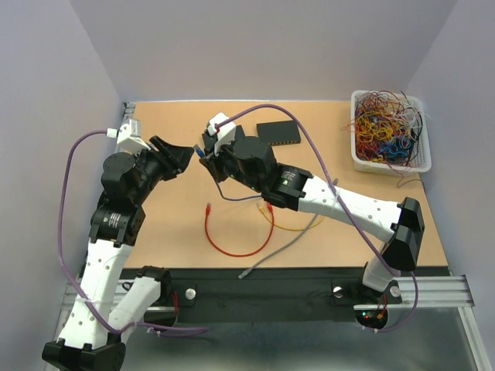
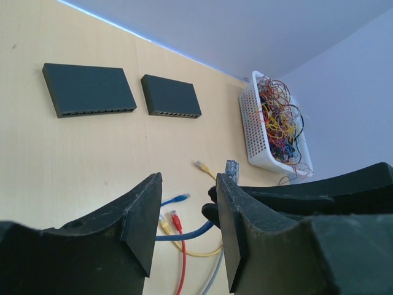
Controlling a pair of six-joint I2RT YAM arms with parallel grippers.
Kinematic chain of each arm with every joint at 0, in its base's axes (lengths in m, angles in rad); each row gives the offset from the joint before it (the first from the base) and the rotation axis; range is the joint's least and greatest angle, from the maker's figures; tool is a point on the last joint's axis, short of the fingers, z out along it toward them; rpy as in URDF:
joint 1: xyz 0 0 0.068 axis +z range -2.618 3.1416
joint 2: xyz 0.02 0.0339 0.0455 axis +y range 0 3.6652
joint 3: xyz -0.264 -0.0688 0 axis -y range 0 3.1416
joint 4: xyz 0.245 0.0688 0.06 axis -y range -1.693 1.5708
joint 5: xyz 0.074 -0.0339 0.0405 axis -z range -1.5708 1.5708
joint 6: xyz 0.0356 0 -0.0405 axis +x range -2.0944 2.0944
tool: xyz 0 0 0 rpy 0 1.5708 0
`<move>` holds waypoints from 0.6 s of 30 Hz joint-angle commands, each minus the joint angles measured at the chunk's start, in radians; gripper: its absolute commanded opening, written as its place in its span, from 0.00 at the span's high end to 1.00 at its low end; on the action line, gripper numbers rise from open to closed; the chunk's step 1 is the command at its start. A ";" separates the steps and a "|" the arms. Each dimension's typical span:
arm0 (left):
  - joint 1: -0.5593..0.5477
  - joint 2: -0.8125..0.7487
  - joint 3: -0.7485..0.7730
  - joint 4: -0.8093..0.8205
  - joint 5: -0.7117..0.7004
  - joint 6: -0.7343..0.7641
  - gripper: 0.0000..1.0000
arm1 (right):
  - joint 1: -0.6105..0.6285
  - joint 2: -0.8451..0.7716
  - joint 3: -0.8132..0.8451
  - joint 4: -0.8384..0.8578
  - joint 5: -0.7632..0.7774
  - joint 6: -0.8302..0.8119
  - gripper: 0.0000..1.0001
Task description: Insert the plug into the switch port
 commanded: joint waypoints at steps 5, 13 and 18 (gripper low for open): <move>-0.002 -0.032 0.001 0.106 0.057 -0.001 0.49 | -0.007 0.018 0.058 0.059 -0.031 0.032 1.00; -0.002 -0.021 -0.026 0.129 0.070 -0.005 0.51 | -0.007 0.027 0.065 0.059 -0.074 0.044 0.99; -0.002 -0.009 -0.045 0.139 0.072 -0.004 0.55 | -0.007 0.027 0.073 0.059 -0.086 0.044 1.00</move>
